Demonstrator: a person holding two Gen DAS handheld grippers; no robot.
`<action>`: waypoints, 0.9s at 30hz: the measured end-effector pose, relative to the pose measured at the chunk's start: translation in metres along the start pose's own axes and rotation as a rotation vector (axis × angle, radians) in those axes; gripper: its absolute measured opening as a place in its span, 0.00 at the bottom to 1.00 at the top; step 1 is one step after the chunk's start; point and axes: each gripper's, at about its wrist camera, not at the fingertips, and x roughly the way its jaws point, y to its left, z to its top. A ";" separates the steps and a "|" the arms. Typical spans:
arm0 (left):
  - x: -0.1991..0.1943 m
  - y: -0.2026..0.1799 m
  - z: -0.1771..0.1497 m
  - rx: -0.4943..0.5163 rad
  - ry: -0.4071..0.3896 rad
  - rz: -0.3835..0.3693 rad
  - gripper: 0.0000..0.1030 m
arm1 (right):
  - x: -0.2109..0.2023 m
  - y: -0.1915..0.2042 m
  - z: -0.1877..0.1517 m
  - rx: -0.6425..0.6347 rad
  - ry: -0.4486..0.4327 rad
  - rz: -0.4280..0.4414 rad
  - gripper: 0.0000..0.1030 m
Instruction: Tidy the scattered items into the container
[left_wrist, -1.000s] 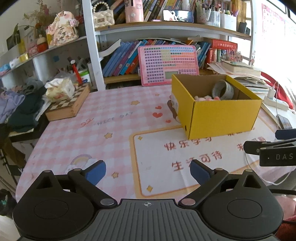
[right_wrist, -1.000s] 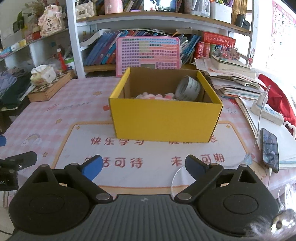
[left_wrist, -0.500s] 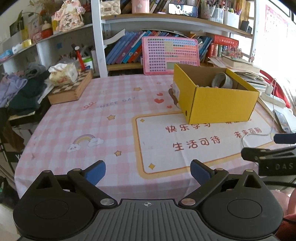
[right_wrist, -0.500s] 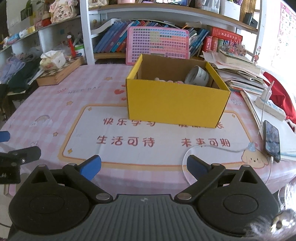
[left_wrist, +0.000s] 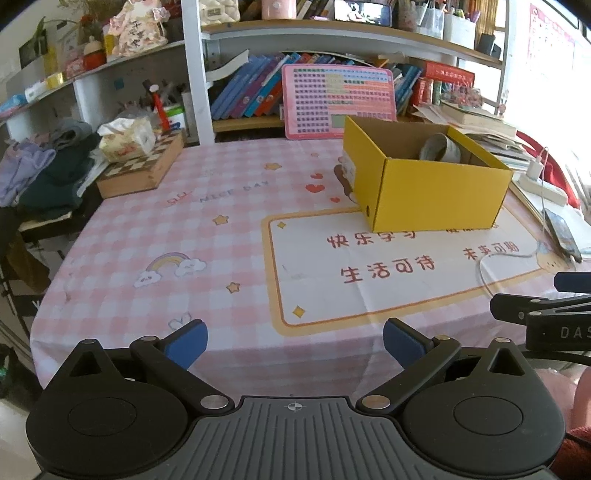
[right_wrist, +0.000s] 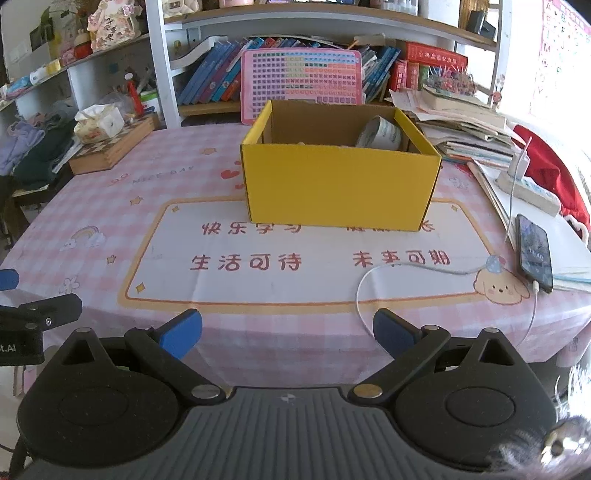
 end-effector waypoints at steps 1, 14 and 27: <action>0.000 0.000 -0.001 -0.001 0.003 -0.001 1.00 | 0.000 0.000 0.000 0.002 0.000 0.000 0.97; -0.003 0.003 -0.005 -0.013 0.008 0.010 1.00 | 0.000 0.009 0.000 -0.030 0.001 0.020 0.97; 0.002 0.005 -0.004 -0.025 0.025 -0.010 1.00 | 0.001 0.013 0.001 -0.033 0.004 0.014 0.98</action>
